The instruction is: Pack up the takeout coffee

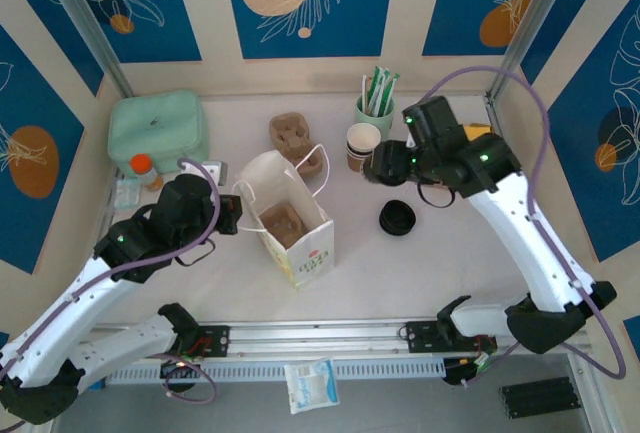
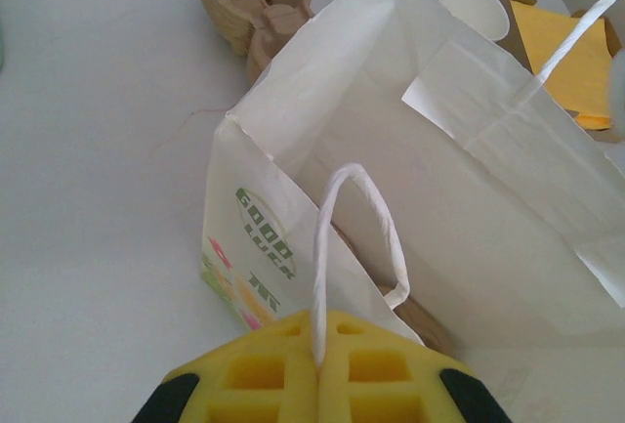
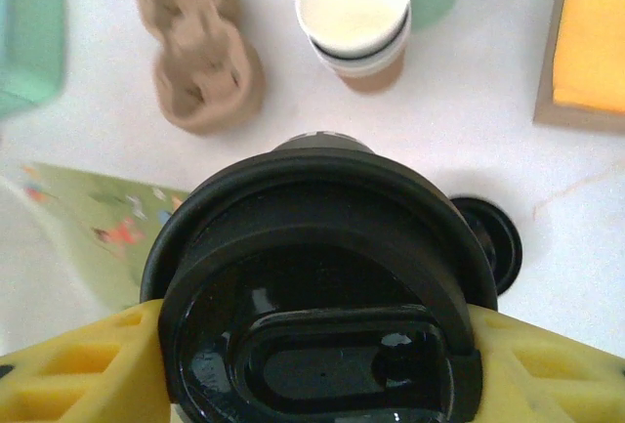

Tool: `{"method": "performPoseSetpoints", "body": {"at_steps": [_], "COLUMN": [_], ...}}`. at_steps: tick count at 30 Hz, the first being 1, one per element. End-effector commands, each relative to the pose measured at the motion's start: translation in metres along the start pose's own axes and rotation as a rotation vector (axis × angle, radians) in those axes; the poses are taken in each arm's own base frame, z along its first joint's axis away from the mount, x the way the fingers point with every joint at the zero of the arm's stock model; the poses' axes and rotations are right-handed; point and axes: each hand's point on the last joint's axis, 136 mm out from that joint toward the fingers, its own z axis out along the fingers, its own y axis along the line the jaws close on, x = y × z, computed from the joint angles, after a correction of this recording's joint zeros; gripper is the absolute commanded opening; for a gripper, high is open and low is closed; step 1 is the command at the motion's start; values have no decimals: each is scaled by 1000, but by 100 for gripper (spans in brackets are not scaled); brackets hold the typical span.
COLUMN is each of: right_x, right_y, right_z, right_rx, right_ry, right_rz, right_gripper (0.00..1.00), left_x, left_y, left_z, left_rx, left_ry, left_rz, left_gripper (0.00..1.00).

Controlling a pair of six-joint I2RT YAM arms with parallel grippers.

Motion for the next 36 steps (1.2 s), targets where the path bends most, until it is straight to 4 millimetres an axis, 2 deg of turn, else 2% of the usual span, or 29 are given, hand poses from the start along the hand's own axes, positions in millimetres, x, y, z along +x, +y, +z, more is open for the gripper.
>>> {"method": "performPoseSetpoints", "body": {"at_steps": [1, 5, 8, 13, 16, 20, 24, 36], "right_x": [-15, -34, -38, -30, -19, 2, 24, 74], "right_y": [8, 32, 55, 97, 124, 154, 171, 179], "right_z": [-35, -72, -90, -106, -108, -96, -74, -13], "right_rx": [-56, -170, -246, -337, -387, -410, -372, -156], "right_ry": [-71, -159, -185, -191, -165, -85, 12, 265], "right_rz": [-20, -40, -76, -170, -230, -301, -365, -498], "right_gripper": [52, 52, 52, 52, 52, 52, 52, 52], "left_x": [-2, -2, -2, -1, 0, -1, 0, 2], "left_y": [-2, -2, -1, 0, -1, -1, 0, 1], "left_z": [-2, -2, -2, -2, -2, -3, -4, -7], "left_rx": [12, 9, 7, 5, 8, 10, 13, 25], "left_ry": [0, 1, 1, 4, 4, 2, -2, -14], "left_rz": [-16, -16, -16, -15, -16, -16, -18, -16], "left_gripper": [0, 0, 0, 0, 0, 0, 0, 0]}}
